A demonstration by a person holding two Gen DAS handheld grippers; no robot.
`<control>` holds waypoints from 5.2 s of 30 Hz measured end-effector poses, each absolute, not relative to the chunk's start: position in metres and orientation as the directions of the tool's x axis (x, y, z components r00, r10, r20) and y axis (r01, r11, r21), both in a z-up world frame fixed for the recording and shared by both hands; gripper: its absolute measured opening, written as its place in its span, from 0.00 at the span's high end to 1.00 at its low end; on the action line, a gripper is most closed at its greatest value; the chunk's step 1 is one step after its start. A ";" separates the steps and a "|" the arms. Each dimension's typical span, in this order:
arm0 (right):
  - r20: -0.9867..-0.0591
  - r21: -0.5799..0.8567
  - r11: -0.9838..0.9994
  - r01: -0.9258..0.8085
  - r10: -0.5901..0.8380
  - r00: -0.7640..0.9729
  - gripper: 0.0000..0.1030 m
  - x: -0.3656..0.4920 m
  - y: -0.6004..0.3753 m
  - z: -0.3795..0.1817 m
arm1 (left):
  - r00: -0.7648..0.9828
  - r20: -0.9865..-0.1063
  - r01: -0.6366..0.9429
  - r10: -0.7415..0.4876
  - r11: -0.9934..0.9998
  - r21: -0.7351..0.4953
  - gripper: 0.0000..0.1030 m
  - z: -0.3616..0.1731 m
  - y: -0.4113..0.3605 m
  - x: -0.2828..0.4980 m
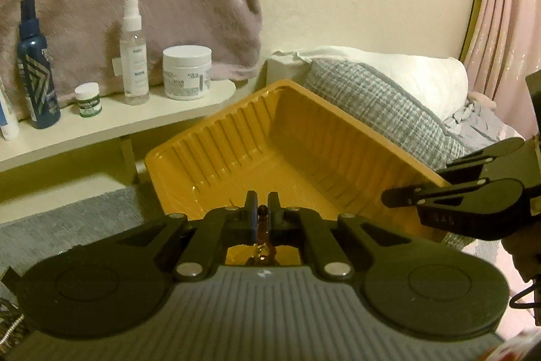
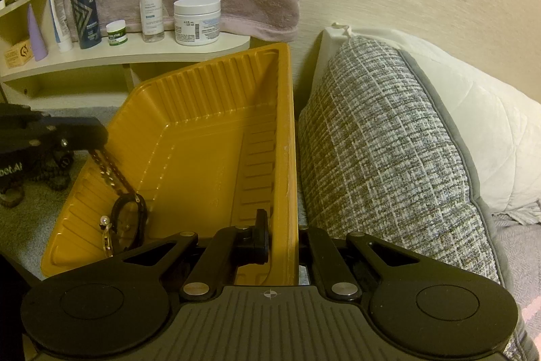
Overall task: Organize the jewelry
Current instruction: 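Carry the small chain piece into the tray and open the left tool, then reach the left tool to the pile and grasp the dark bead necklace, then lift the bead necklace and lower it into the tray, opening the left tool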
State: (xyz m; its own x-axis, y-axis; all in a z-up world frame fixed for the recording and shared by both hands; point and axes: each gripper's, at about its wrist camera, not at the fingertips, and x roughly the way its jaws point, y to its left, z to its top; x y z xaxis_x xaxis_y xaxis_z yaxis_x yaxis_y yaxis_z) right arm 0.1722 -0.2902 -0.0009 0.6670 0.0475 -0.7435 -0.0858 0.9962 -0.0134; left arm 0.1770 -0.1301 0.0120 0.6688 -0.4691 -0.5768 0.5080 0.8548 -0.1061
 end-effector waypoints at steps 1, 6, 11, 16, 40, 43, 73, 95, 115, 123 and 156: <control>-0.743 -0.014 0.996 -0.086 0.047 0.667 0.96 0.172 -0.290 -0.001 | 0.666 -0.580 0.509 -0.469 0.854 -0.107 0.96 0.011 -0.131 0.177; -0.743 -0.013 0.996 -0.085 0.047 0.668 0.96 0.173 -0.289 -0.001 | 0.656 -0.594 0.500 -0.465 0.858 -0.119 0.95 0.007 -0.133 0.179; -0.743 -0.013 0.996 -0.084 0.047 0.668 0.96 0.172 -0.290 -0.001 | 0.651 -0.608 0.486 -0.455 0.865 -0.126 0.82 0.005 -0.133 0.181; -0.743 -0.010 0.997 -0.083 0.048 0.668 0.96 0.172 -0.290 -0.001 | 0.660 -0.607 0.473 -0.442 0.873 -0.122 0.80 0.004 -0.129 0.179; -0.745 -0.017 0.996 -0.085 0.044 0.665 0.96 0.176 -0.291 -0.005 | 0.726 -0.686 0.128 -0.058 0.990 0.052 0.77 -0.037 0.011 0.120; -0.746 -0.016 0.996 -0.084 0.045 0.665 0.96 0.176 -0.292 -0.006 | 0.714 -0.698 0.121 -0.047 0.991 0.057 0.77 -0.044 0.019 0.116; -0.744 -0.021 0.996 -0.083 0.040 0.667 0.96 0.177 -0.291 -0.008 | 0.699 -0.699 0.265 -0.150 0.962 0.059 0.95 -0.029 0.021 0.136; -0.735 -0.019 0.996 -0.084 0.043 0.676 0.96 0.178 -0.292 -0.006 | 0.853 -0.475 0.214 -0.216 0.975 -0.061 0.95 0.097 0.081 0.152; -0.732 -0.016 0.997 -0.080 0.042 0.680 0.96 0.179 -0.290 -0.006 | 0.854 -0.360 0.383 -0.375 0.922 -0.051 0.95 0.155 0.032 0.169; -0.732 -0.016 0.997 -0.080 0.043 0.680 0.96 0.178 -0.291 -0.006 | 0.789 -0.337 0.520 -0.513 0.850 -0.077 0.95 0.166 -0.016 0.178; -0.730 -0.013 0.997 -0.077 0.043 0.683 0.96 0.178 -0.290 -0.005 | 0.539 -0.663 0.723 -0.520 0.689 0.048 0.94 0.055 -0.140 0.234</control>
